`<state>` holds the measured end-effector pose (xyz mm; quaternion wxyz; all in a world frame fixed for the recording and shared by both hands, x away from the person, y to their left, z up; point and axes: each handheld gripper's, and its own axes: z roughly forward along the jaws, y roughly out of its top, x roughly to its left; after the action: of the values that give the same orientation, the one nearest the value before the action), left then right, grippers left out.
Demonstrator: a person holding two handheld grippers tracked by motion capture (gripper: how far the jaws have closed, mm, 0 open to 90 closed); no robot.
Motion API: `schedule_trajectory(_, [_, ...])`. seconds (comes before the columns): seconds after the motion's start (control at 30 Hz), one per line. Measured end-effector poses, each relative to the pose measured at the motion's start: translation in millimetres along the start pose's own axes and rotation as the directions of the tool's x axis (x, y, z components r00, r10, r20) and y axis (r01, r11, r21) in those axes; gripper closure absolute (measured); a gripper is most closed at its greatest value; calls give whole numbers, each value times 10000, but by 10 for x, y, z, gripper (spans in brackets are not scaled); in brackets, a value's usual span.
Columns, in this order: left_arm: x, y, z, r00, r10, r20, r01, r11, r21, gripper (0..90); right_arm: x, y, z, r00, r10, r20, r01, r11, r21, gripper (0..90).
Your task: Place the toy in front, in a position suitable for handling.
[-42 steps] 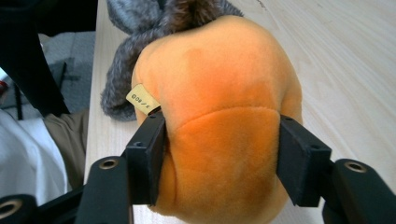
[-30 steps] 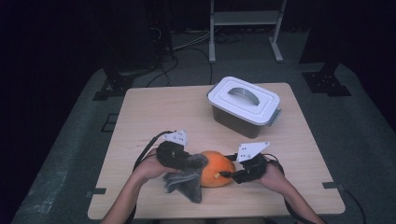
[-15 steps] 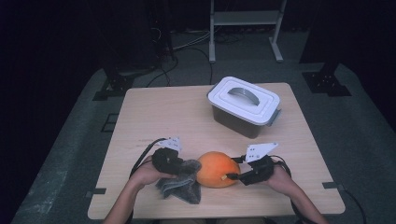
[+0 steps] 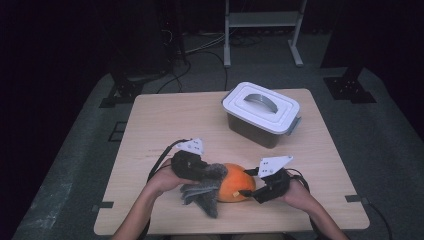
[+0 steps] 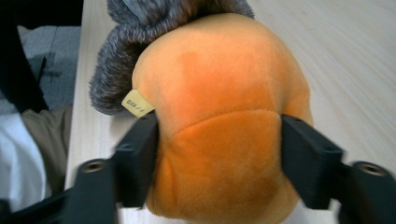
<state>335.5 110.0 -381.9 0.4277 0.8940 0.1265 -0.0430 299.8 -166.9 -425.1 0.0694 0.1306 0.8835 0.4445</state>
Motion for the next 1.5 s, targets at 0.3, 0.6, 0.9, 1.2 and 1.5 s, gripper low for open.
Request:
schedule_trajectory(0.3, [-103,-74,139,9974,62,719,-94,9990,440,758,-63,3,24,9918,876,-928,-870,9962,111,156])
schedule_trajectory(0.6, [-75,-54,123,9990,249,384,-257,9995,189,761,-95,-54,31,9932,836,-812,-829,9965,120,252])
schedule_trajectory(0.9, [77,-409,-11,9976,-676,-178,680,9974,223,758,-153,-158,-39,9931,804,-851,-807,9967,-5,278])
schedule_trajectory(1.2, [77,-363,-1,9979,-645,-77,646,9979,35,759,-116,-136,-26,9948,665,-767,-657,9978,126,279])
schedule_trajectory(1.5, [-81,162,118,9983,471,333,-460,9984,-332,759,7,-87,26,9986,-198,-481,204,9997,106,279])
